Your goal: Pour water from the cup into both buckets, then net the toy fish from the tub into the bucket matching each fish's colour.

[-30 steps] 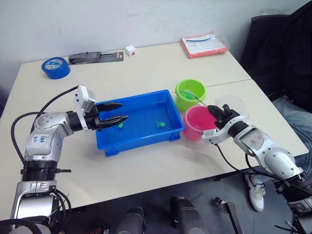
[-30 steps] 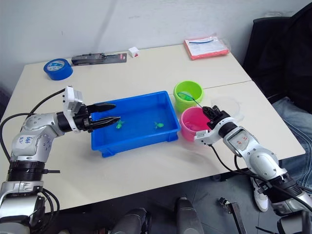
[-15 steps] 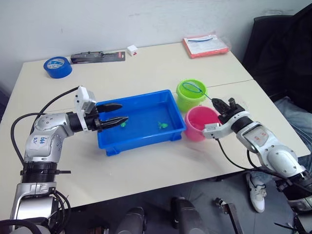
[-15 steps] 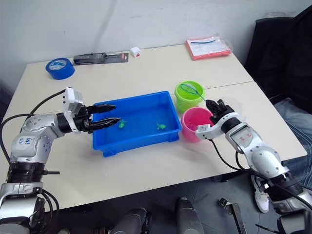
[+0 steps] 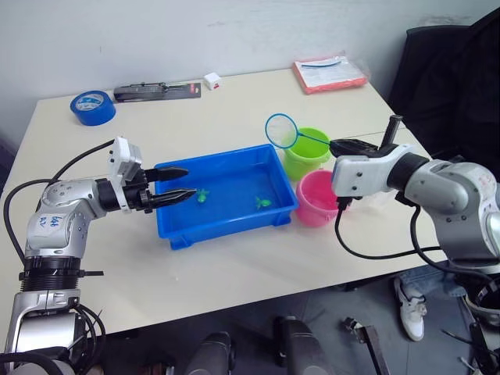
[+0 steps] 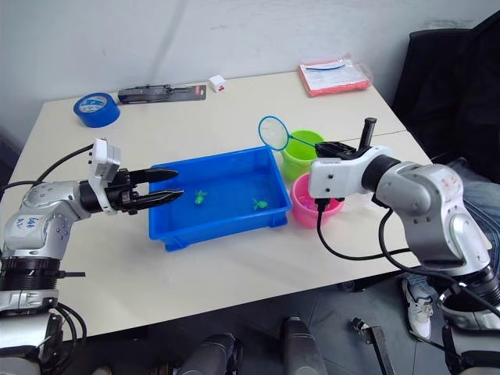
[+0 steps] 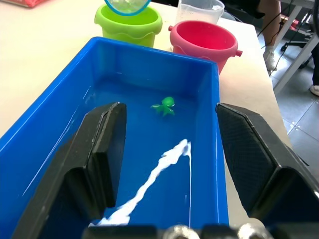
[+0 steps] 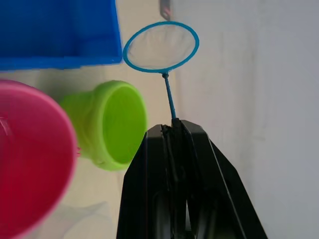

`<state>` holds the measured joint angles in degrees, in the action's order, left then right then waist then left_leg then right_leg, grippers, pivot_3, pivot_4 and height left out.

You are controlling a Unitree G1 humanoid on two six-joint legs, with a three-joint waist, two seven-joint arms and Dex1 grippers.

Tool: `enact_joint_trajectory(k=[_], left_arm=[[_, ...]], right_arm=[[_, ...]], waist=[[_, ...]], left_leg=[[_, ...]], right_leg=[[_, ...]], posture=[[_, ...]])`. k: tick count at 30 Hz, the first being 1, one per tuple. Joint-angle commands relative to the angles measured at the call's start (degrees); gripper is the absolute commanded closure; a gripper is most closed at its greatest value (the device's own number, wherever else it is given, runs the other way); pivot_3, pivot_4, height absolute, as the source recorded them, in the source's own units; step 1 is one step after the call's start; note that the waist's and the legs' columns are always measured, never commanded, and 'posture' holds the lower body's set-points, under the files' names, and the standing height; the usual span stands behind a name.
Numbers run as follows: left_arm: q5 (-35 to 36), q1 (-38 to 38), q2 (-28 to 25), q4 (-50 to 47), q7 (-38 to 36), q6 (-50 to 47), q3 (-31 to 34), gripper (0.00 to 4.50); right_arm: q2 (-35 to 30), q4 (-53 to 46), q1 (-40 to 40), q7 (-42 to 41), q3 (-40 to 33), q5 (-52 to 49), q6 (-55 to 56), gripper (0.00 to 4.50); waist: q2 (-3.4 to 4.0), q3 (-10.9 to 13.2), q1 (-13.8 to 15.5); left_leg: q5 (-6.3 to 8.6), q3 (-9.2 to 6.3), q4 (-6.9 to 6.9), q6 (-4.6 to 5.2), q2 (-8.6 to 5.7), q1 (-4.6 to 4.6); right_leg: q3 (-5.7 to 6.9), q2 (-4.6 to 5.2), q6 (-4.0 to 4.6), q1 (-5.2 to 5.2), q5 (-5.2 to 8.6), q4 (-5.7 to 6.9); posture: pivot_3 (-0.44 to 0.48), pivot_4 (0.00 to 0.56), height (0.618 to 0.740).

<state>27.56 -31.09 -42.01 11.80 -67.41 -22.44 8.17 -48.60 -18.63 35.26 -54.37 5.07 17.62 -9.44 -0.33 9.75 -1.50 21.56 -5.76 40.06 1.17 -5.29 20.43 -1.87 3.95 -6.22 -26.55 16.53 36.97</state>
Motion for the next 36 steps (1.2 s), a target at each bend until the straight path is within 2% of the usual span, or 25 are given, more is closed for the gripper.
enact_joint_trajectory(k=[1, 8, 14, 22, 29, 36], left_arm=[[1.27, 0.72, -1.95, -3.24, -1.09, -0.87, 1.38, 1.4], [2.22, 4.72, -4.97, -8.25, -2.54, -3.97, 1.73, 1.4], [3.03, 7.34, -6.1, -11.79, -3.19, -5.61, 1.55, 1.4], [4.53, 10.31, -6.16, -15.95, -1.82, -7.45, 2.82, 1.4], [5.79, 11.75, -5.83, -17.49, -0.29, -8.03, 3.83, 1.4], [6.57, 12.94, -5.2, -18.22, 0.99, -7.82, 4.41, 1.4]], right_arm=[[-1.68, -2.14, 4.98, -10.49, 2.26, -7.71, -4.69, 3.72], [-2.26, 0.1, 9.7, -15.73, 8.99, -7.25, -0.44, 3.72], [1.76, 6.98, 15.17, -12.66, 15.02, -0.63, 3.5, 3.72], [2.35, 17.96, 19.24, -6.28, 20.0, 9.34, 20.05, 3.72], [0.7, 22.49, 19.77, -5.8, 20.48, 11.48, 30.14, 3.72], [-1.52, 23.55, 19.07, -8.85, 20.12, 10.22, 35.5, 3.72]], waist=[[0.0, 0.0, -0.06], [0.0, 0.0, -0.12], [0.0, 0.0, -0.13], [0.01, 0.0, -0.09], [0.01, 0.01, -0.12], [0.02, 0.01, -0.14]], left_leg=[[0.0, -0.01, -0.03, 0.0, 0.01, 0.0], [0.0, -0.05, -0.09, 0.0, 0.03, 0.02], [0.0, -0.05, -0.05, -0.01, 0.02, 0.02], [0.0, -0.04, -0.07, 0.0, -0.01, 0.03], [0.0, -0.04, -0.11, -0.01, 0.0, 0.03], [0.0, -0.03, -0.1, -0.01, 0.02, 0.03]], right_leg=[[0.0, 0.0, 0.0, 0.0, 0.0, 0.01], [-0.03, 0.0, 0.0, -0.02, 0.0, 0.04], [-0.03, 0.02, 0.0, -0.03, 0.0, 0.04], [0.02, 0.03, 0.0, -0.04, 0.0, 0.04], [0.03, 0.02, 0.01, -0.06, 0.0, 0.03], [0.03, 0.0, 0.01, -0.06, 0.0, 0.0]], posture=[[0.0, 0.15, 0.74], [0.0, 0.15, 0.74], [0.0, 0.15, 0.74], [0.0, 0.15, 0.74], [0.0, 0.15, 0.74], [0.0, 0.15, 0.74]])
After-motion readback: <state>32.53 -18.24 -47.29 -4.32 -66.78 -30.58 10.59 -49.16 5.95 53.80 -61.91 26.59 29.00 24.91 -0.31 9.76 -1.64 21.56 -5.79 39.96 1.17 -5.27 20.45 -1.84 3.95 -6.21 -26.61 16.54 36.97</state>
